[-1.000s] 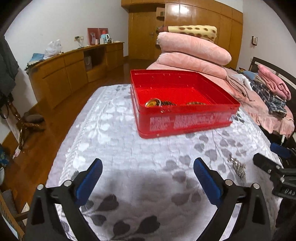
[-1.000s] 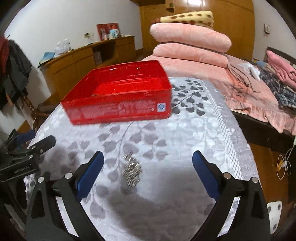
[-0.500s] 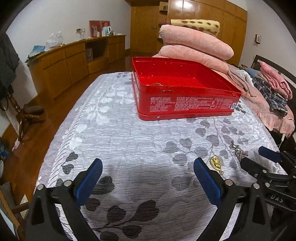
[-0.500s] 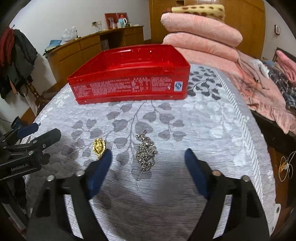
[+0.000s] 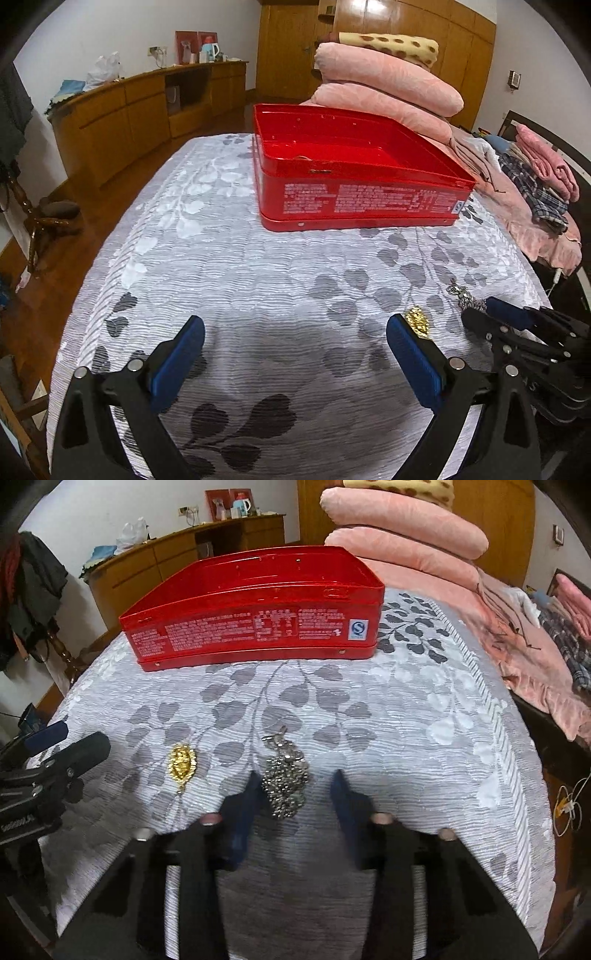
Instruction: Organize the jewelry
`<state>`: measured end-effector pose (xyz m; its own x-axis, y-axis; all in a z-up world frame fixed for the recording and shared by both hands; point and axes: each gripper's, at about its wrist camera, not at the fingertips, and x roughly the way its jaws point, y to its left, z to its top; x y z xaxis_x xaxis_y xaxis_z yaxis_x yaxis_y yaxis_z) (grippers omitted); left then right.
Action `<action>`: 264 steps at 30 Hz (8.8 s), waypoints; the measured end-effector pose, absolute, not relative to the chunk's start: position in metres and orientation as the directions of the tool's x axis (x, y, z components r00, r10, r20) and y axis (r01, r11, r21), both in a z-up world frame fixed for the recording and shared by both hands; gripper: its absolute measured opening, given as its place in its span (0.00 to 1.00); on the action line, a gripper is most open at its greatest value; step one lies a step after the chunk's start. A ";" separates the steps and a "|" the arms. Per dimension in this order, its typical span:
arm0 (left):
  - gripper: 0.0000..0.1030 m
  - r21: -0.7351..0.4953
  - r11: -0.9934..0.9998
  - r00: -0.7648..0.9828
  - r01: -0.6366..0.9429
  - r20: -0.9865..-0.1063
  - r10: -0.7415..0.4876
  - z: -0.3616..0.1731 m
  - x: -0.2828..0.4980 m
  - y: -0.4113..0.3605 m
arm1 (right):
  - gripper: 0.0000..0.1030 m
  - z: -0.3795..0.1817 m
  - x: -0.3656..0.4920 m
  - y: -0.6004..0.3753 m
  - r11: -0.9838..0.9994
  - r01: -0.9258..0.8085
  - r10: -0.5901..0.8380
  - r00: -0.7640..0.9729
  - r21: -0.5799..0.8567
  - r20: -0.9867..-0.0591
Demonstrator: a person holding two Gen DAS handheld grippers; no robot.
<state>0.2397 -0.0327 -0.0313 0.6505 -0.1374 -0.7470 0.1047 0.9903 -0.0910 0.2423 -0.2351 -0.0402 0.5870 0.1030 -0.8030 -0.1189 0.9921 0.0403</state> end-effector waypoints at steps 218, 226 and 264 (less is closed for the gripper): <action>0.91 0.003 0.994 0.943 0.108 -0.316 -0.102 0.082 0.194 -0.026 | 0.94 0.094 0.196 -0.234 0.984 -0.163 0.179 0.887 0.076 -0.425; 0.91 0.001 0.994 0.952 0.112 -0.287 -0.107 0.089 0.180 -0.023 | 0.94 0.100 0.184 -0.236 0.984 -0.162 0.178 0.897 0.074 -0.404; 0.91 0.002 0.991 0.981 0.132 -0.146 -0.130 0.112 0.142 -0.022 | 0.94 0.127 0.147 -0.236 0.985 -0.167 0.169 0.951 0.029 -0.260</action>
<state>0.1421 -0.0217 0.1117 0.9807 -0.1300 -0.1462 0.1317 0.9913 0.0024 0.1474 -0.2364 0.1274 0.9508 0.1690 -0.2598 -0.1671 0.9855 0.0294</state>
